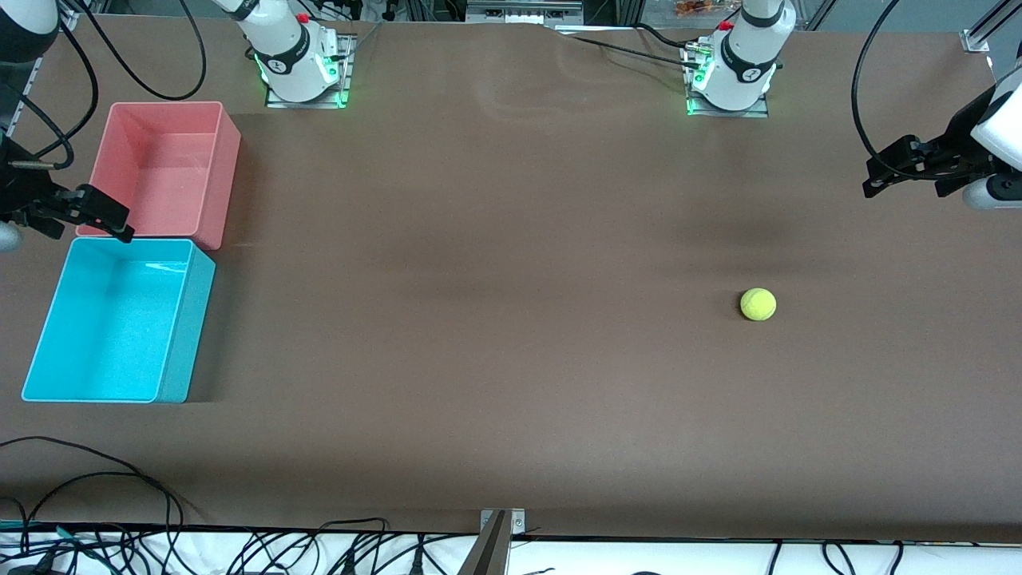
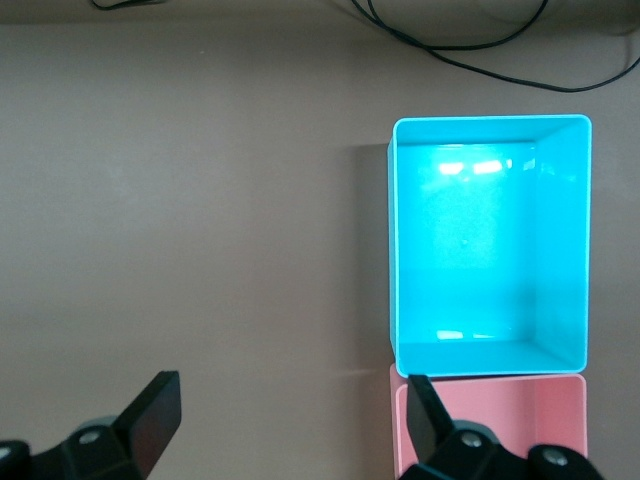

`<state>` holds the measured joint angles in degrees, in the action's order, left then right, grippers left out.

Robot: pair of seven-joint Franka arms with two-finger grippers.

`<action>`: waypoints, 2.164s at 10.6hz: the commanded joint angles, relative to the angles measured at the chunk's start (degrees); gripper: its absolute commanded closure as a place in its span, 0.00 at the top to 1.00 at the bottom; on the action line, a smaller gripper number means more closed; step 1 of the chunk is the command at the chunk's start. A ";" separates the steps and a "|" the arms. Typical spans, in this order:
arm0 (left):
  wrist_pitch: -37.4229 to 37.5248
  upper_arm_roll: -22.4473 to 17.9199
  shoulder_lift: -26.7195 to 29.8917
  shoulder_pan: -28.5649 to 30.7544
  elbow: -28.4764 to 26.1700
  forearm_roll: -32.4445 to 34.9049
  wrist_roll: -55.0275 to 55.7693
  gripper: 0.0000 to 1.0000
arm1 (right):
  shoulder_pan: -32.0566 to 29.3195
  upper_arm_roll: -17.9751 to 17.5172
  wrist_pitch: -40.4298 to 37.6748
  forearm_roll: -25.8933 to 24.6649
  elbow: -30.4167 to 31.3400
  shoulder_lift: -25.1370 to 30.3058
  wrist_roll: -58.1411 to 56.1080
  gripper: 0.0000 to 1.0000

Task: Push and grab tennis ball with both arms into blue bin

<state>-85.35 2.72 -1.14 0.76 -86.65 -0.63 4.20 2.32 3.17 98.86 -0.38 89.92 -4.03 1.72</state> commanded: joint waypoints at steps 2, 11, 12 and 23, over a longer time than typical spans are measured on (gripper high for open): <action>0.27 0.10 -0.53 -0.05 1.30 1.16 -0.86 1.00 | -0.30 -0.18 -2.54 0.02 -2.20 0.95 -0.66 1.00; 0.54 0.10 -0.53 -0.05 1.13 1.16 -1.30 1.00 | -0.30 -0.27 -4.91 0.02 -2.11 1.13 0.21 1.00; 0.54 0.18 -0.53 -0.05 1.04 1.16 -1.22 1.00 | -0.30 -0.27 -4.91 0.02 -2.11 1.04 -0.14 1.00; -10.53 -0.17 -0.27 0.56 -9.50 5.36 -1.56 1.00 | -0.21 -0.44 -4.30 0.11 -2.11 0.60 0.38 1.00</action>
<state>-91.61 2.43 -2.82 1.18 -91.18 1.06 4.07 2.38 3.00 94.89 -0.37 88.42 -3.34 1.73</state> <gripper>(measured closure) 0.000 0.000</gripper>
